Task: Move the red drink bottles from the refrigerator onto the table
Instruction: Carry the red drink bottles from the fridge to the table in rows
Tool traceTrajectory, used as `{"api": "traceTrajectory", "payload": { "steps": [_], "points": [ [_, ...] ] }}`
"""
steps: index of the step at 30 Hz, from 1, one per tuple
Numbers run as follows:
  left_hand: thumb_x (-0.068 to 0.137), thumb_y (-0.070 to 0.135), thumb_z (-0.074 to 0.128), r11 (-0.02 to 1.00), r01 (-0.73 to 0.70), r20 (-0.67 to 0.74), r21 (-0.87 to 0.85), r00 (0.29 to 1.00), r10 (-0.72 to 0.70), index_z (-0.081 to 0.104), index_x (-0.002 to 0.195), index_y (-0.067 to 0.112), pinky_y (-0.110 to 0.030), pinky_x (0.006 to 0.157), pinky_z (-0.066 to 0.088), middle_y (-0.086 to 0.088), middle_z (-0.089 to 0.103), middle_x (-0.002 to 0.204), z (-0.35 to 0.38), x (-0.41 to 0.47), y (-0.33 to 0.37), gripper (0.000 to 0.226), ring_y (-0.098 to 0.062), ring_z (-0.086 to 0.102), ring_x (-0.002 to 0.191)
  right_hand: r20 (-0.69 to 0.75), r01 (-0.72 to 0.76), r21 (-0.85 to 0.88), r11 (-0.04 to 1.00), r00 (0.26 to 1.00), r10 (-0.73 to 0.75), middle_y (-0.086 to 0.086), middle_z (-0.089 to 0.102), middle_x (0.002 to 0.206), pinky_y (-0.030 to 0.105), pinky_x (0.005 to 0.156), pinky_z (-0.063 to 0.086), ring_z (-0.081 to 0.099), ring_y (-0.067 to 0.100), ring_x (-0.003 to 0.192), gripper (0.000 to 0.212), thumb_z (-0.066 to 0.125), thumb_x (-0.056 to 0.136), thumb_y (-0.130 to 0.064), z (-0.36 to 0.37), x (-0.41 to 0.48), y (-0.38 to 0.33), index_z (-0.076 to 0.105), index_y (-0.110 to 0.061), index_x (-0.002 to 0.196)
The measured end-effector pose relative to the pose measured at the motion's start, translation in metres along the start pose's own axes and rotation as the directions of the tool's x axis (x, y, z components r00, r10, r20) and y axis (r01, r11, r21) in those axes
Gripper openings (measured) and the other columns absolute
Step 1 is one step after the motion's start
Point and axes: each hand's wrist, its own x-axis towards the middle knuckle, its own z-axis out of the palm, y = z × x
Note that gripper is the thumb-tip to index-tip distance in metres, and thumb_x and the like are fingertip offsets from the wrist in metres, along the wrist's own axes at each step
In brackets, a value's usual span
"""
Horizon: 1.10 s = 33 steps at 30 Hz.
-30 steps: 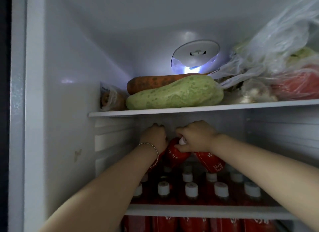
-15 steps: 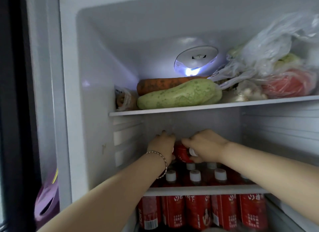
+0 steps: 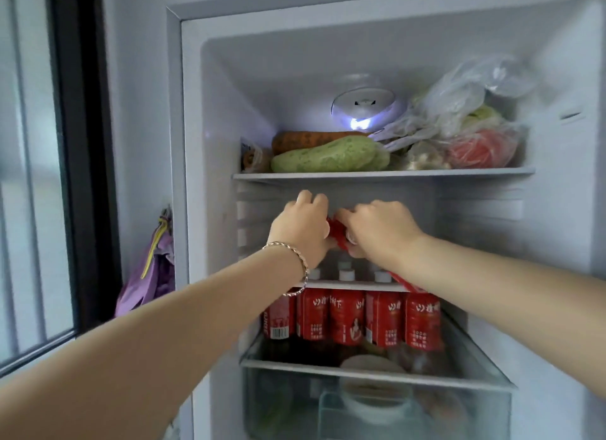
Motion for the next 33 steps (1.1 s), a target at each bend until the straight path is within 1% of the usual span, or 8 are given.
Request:
{"api": "traceTrajectory", "payload": {
  "steps": [4,7,14,18,20,24,29,33],
  "points": [
    [0.076,0.033,0.073,0.961,0.244,0.033,-0.13,0.97,-0.242,0.051,0.103,0.008,-0.036,0.079,0.045,-0.01,0.053,0.113,-0.035,-0.043,0.012,0.043,-0.032,0.057,0.102,0.109,-0.07,0.225,0.972,0.993,0.046,0.01,0.064,0.11,0.031,0.066,0.034,0.061,0.035,0.103,0.031,0.058,0.085,-0.028,-0.04,-0.022,-0.023,0.051,-0.016,0.113],
    [0.076,0.038,0.072,0.923,0.376,0.184,-0.079,0.916,-0.357,0.051,0.078,0.012,-0.027,0.057,0.041,-0.002,0.056,0.077,-0.058,-0.084,0.005,0.033,-0.023,0.056,0.076,0.251,-0.08,0.42,0.904,0.967,-0.031,0.008,0.064,0.112,0.029,0.07,0.037,0.06,0.032,0.105,0.028,0.06,0.082,-0.03,-0.056,-0.045,-0.056,0.056,-0.018,0.108],
    [0.071,0.05,0.073,0.699,0.67,0.428,0.249,0.572,-0.7,0.061,0.108,0.004,-0.026,0.07,0.044,-0.007,0.058,0.092,-0.099,-0.247,-0.052,0.06,-0.021,0.056,0.085,0.442,0.073,0.718,0.692,0.721,-0.534,0.006,0.067,0.107,0.031,0.082,0.052,0.062,0.027,0.1,0.032,0.06,0.08,-0.039,-0.08,-0.117,-0.198,0.061,-0.016,0.103],
    [0.076,0.048,0.068,0.53,0.783,0.403,0.327,0.391,-0.827,0.059,0.109,0.007,-0.027,0.069,0.047,0.001,0.051,0.087,-0.141,-0.375,-0.071,0.053,-0.017,0.049,0.08,0.291,0.235,0.798,0.555,0.656,-0.696,0.005,0.064,0.094,0.029,0.059,0.038,0.056,0.026,0.082,0.014,0.052,0.079,-0.028,-0.136,-0.168,-0.287,0.054,-0.018,0.089],
    [0.077,0.046,0.068,0.434,0.823,0.338,0.367,0.317,-0.886,0.061,0.101,0.007,-0.025,0.061,0.045,-0.001,0.054,0.082,-0.172,-0.441,-0.069,0.047,-0.018,0.051,0.076,0.19,0.313,0.823,0.474,0.635,-0.749,0.006,0.065,0.098,0.029,0.062,0.037,0.059,0.029,0.09,0.017,0.05,0.081,-0.03,-0.172,-0.191,-0.329,0.054,-0.018,0.093],
    [0.072,0.045,0.072,0.226,0.885,0.177,0.407,0.166,-0.97,0.062,0.098,0.009,-0.027,0.068,0.045,-0.007,0.063,0.096,-0.243,-0.573,-0.052,0.045,-0.022,0.055,0.081,-0.051,0.448,0.852,0.271,0.585,-0.809,0.006,0.066,0.107,0.026,0.068,0.037,0.061,0.028,0.1,0.028,0.054,0.082,-0.035,-0.259,-0.24,-0.406,0.058,-0.02,0.105],
    [0.072,0.042,0.073,-0.072,0.918,-0.014,0.39,-0.072,-0.997,0.059,0.1,0.007,-0.031,0.074,0.049,-0.011,0.064,0.103,-0.339,-0.718,-0.009,0.047,-0.027,0.059,0.093,-0.258,0.556,0.831,0.031,0.433,-0.863,0.008,0.066,0.104,0.028,0.068,0.043,0.059,0.027,0.086,0.034,0.059,0.082,-0.041,-0.374,-0.308,-0.487,0.057,-0.017,0.106],
    [0.075,0.04,0.071,-0.297,0.902,-0.177,0.312,-0.252,-0.952,0.057,0.099,0.007,-0.03,0.073,0.046,-0.012,0.063,0.107,-0.403,-0.814,0.037,0.043,-0.028,0.058,0.097,-0.424,0.658,0.734,-0.167,0.252,-0.87,0.011,0.065,0.107,0.03,0.071,0.044,0.061,0.03,0.094,0.04,0.058,0.083,-0.04,-0.465,-0.369,-0.54,0.056,-0.014,0.113]
  ]
}}
